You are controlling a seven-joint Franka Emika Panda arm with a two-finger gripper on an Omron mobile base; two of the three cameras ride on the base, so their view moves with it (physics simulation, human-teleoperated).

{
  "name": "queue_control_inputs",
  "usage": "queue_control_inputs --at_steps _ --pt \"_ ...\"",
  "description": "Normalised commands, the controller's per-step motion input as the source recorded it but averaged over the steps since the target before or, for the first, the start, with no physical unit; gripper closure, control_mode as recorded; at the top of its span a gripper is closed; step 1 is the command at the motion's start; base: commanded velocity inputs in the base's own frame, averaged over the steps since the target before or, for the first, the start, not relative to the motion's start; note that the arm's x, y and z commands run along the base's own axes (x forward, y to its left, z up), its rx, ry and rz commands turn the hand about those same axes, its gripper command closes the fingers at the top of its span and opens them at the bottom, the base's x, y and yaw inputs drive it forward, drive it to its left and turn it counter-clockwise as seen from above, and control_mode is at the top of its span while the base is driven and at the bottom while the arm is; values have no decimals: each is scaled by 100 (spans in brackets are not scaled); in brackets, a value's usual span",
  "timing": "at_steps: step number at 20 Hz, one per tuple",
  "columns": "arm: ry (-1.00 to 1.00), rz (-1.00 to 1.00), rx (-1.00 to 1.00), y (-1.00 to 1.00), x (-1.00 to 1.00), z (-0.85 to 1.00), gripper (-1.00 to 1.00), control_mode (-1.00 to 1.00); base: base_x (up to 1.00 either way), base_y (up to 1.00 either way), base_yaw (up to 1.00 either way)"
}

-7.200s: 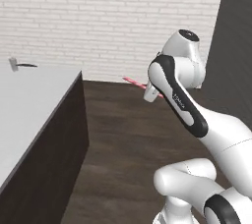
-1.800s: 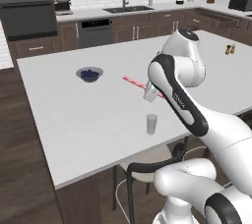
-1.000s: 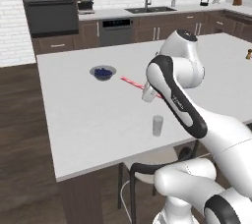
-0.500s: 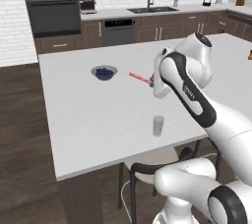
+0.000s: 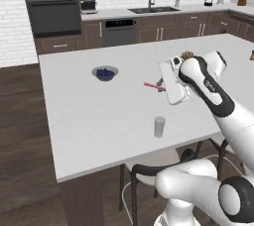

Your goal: Take a straw from the drawer in front and place it inside the glass cup on the dining counter.

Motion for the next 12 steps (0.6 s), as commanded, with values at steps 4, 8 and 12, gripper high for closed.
queue_control_inputs --at_steps 4,8,12 --pt "-17 38 5 -24 34 -37 100 -100 0 0 0" --pt "-6 36 10 -24 42 -21 100 -100 0 0 0" --pt "7 26 12 -25 41 -2 100 -100 0 0 0"
